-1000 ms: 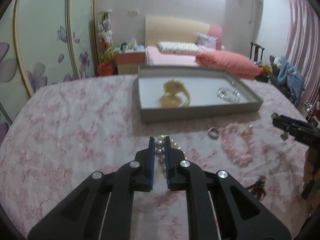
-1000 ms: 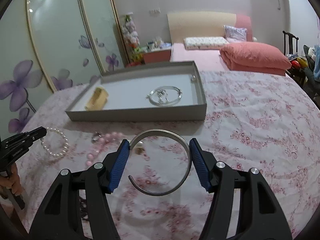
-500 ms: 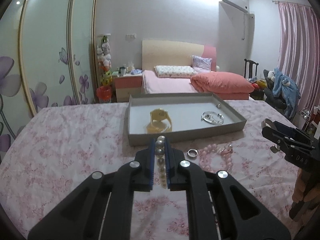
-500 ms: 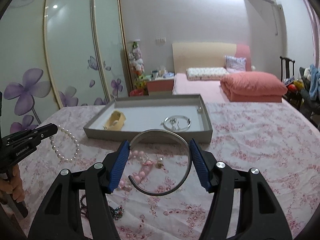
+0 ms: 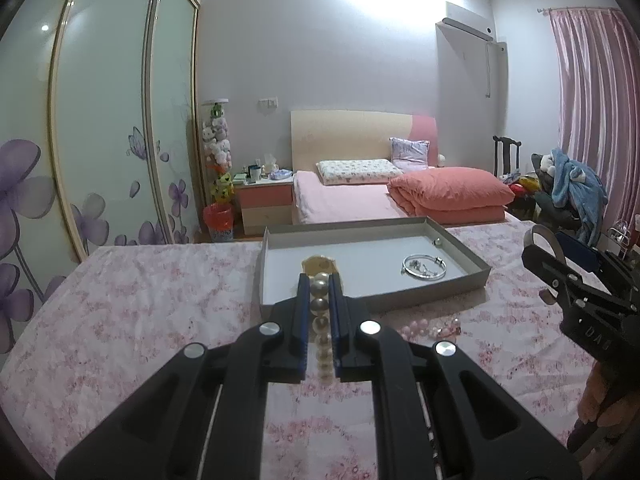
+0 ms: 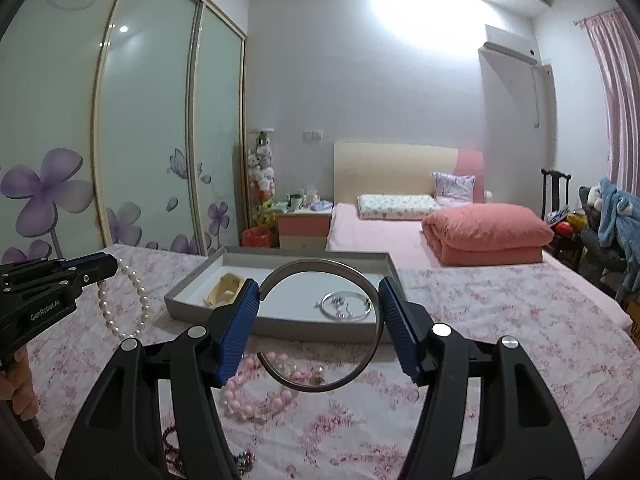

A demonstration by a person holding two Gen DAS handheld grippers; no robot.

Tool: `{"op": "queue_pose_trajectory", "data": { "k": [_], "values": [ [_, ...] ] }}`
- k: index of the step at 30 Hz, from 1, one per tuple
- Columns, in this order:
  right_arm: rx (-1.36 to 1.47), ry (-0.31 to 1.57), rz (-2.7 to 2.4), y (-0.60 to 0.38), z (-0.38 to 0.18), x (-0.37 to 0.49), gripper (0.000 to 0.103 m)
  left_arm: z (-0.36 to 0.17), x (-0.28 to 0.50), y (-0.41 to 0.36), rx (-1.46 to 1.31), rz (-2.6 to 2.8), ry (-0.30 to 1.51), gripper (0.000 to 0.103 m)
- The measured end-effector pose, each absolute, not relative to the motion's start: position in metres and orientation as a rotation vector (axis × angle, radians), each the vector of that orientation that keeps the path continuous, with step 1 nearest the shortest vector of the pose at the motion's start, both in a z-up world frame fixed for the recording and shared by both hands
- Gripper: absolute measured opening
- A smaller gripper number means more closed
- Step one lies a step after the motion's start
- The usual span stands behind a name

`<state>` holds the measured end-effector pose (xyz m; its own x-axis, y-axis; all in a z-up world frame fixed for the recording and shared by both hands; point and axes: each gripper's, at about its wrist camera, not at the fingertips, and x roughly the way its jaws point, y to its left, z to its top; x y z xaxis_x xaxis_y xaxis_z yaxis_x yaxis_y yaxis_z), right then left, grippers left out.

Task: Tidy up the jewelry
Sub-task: 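Carry the pearl bracelet and silver cuff into the grey tray and open both grippers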

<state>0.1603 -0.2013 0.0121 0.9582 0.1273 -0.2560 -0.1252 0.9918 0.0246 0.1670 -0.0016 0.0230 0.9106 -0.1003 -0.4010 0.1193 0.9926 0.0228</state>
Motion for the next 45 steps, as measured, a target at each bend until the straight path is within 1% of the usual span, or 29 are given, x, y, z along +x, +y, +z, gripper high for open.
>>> {"op": "queue_pose_trajectory", "data": {
  "k": [15,26,34,41,45],
  "values": [
    [0.018,0.177,0.087,-0.201,0.022,0.179,0.062,0.043,0.186,-0.012,0.051,-0.106,0.341,0.01],
    [0.069,0.214,0.092,-0.203,0.019,0.246,0.062,0.047,0.242,-0.018,0.019,-0.117,0.327,0.01],
    [0.071,0.304,0.106,-0.197,0.003,0.304,0.062,0.033,0.305,-0.024,-0.016,-0.136,0.378,0.01],
    [0.105,0.489,0.124,-0.195,-0.021,0.343,0.062,0.015,0.344,-0.027,-0.02,-0.145,0.437,0.01],
    [0.108,0.557,0.124,-0.192,-0.029,0.354,0.062,0.007,0.357,-0.03,-0.019,-0.148,0.456,0.01]
  ]
}}
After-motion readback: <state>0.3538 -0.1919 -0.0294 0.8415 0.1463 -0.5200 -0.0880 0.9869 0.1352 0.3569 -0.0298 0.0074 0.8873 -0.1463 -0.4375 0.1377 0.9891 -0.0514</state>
